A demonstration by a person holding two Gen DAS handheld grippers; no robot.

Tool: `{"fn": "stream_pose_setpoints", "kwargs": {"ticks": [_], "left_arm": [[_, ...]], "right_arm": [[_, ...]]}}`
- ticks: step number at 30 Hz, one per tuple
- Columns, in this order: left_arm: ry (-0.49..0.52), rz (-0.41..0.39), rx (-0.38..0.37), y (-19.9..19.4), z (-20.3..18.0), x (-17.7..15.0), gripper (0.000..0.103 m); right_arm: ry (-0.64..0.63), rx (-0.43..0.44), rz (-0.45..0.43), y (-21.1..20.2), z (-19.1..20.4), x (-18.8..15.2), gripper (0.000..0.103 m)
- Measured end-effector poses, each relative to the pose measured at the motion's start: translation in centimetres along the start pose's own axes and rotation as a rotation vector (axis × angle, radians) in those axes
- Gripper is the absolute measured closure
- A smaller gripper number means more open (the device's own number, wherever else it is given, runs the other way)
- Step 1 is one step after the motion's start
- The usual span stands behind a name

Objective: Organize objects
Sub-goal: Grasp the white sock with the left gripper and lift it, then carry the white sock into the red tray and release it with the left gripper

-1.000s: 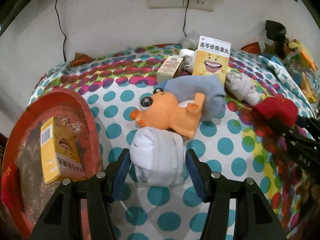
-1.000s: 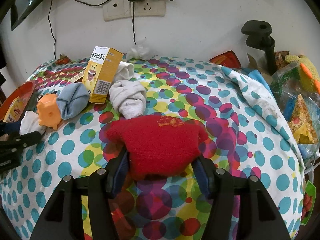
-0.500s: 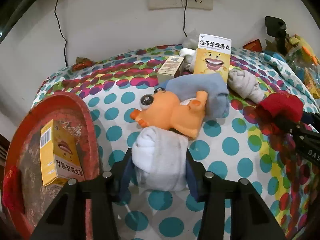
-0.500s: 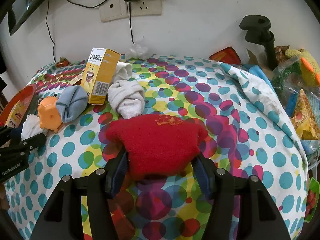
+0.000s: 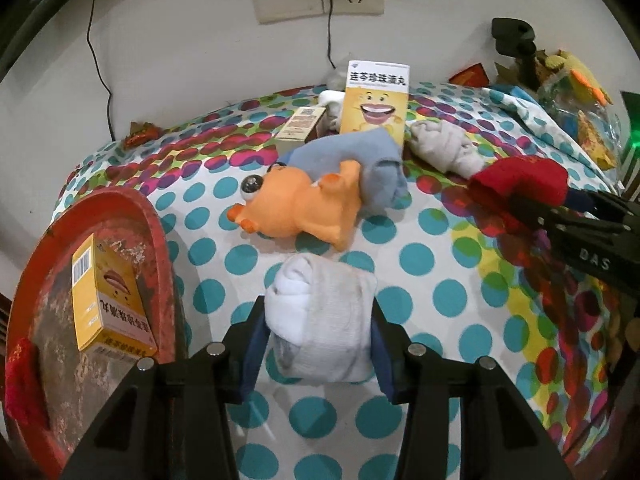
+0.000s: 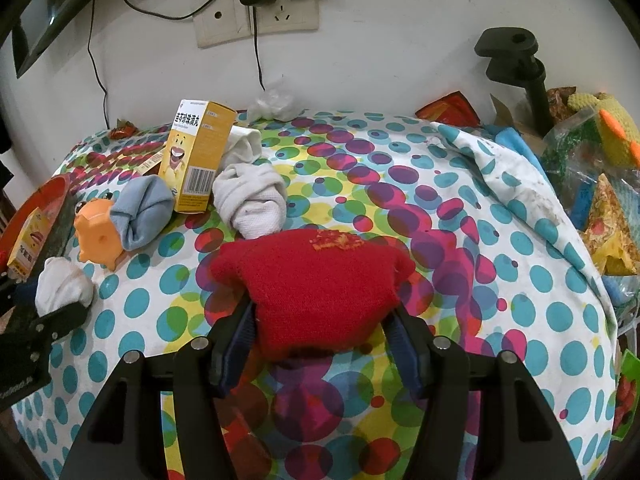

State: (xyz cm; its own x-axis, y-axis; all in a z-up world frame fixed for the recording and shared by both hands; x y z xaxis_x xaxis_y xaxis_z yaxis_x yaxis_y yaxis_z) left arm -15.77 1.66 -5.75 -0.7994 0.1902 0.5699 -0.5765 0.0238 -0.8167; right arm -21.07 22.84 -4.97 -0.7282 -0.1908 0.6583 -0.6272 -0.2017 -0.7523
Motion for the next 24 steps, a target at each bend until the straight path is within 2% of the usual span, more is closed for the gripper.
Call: {"fn": "stream_pose_setpoints", "kwargs": {"ticks": [14, 24], "left_arm": [[0.041, 0.002, -0.019, -3.2, 0.5, -2.3, 0.056], [0.028, -0.023, -0.033, -6.6, 2.8, -3.6, 0.056]], "right_arm": [[0.009, -0.008, 0.002, 0.1, 0.0, 0.2, 0.044], [0.014, -0.010, 0.006, 0.2, 0.0, 0.1, 0.043]]}}
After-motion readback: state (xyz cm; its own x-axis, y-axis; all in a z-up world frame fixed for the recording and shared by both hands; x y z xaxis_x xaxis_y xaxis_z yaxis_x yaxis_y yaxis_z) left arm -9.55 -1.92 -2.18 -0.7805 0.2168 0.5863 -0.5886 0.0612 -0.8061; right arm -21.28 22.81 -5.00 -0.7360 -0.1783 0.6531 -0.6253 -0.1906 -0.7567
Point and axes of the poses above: each gripper's, at about its wrist camera, not at the fingertips, and y roughly the way its jaws point, z to its left, x to its top, the point moved 1 cm from there along y, roughly the way its jaws point, and after that the axes turned 1 degree about -z, right-handed, at the moved point
